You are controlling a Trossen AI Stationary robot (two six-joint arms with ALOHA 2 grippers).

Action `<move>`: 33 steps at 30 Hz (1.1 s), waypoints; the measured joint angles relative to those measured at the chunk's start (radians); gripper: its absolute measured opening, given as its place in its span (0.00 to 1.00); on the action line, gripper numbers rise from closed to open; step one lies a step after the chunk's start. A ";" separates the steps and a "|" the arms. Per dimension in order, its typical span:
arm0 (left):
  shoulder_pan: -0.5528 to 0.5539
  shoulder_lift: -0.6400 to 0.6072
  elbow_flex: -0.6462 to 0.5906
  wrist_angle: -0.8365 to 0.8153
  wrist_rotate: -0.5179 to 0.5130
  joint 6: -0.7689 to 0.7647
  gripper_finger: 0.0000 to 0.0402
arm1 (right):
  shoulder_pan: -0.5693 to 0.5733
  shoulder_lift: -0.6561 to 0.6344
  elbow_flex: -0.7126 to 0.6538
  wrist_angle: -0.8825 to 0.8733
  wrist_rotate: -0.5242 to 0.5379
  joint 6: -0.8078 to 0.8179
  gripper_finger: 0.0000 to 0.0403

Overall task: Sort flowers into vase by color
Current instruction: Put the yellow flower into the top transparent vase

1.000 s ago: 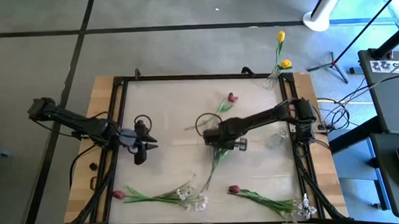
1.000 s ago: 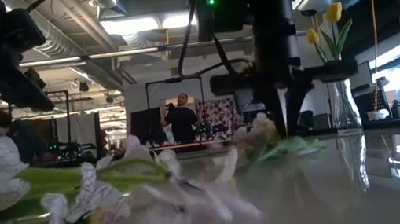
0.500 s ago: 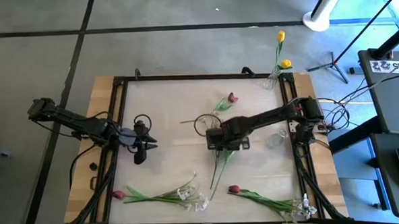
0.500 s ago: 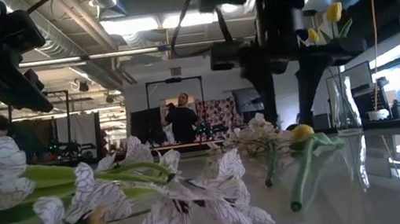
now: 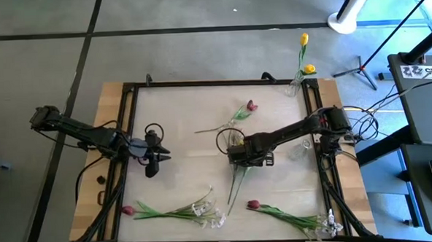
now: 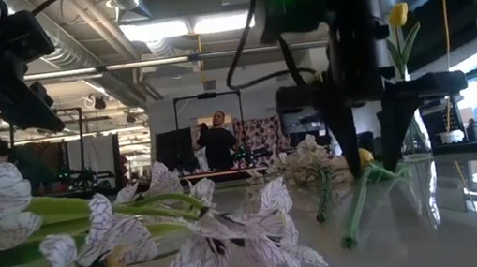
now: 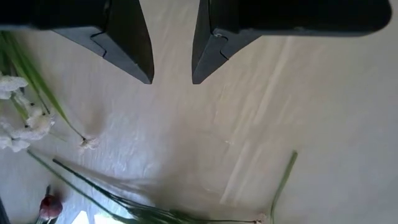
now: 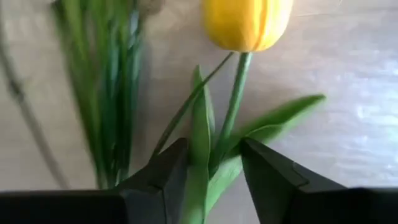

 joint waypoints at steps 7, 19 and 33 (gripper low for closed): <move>0.000 0.001 0.030 0.020 0.002 -0.018 0.26 | -0.020 -0.005 -0.024 0.008 -0.008 -0.129 0.15; 0.000 0.000 0.272 0.043 -0.065 0.265 0.26 | -0.025 -0.223 0.235 -0.292 0.282 -0.321 0.02; 0.171 0.008 0.273 0.272 -0.220 0.232 0.26 | -0.336 -0.679 0.314 -0.017 0.838 -1.289 0.01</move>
